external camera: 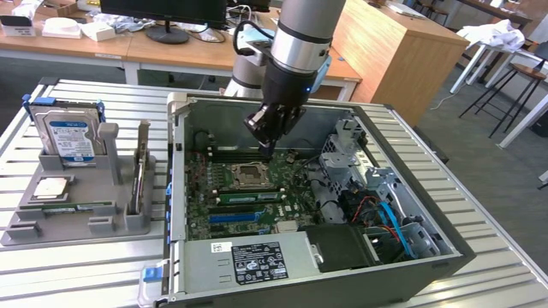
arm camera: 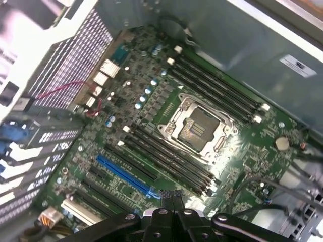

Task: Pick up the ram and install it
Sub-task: 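Press down the ram until it locks into place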

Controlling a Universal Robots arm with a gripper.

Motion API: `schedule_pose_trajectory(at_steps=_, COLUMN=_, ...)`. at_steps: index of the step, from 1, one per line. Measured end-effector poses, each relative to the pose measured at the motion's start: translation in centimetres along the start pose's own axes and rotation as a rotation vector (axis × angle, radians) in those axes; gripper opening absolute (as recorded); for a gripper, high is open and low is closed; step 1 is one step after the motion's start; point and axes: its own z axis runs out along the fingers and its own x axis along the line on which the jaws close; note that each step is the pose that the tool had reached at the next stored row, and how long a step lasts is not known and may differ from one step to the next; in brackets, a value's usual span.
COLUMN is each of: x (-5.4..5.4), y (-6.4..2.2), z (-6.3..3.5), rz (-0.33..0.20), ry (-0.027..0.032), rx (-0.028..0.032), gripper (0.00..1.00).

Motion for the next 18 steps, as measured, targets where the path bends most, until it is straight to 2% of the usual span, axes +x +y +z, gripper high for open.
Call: schedule_pose_trajectory(at_steps=18, x=0.02, y=0.01, z=0.18, rz=0.299, ry=-0.0074, rx=-0.0071, gripper=0.10)
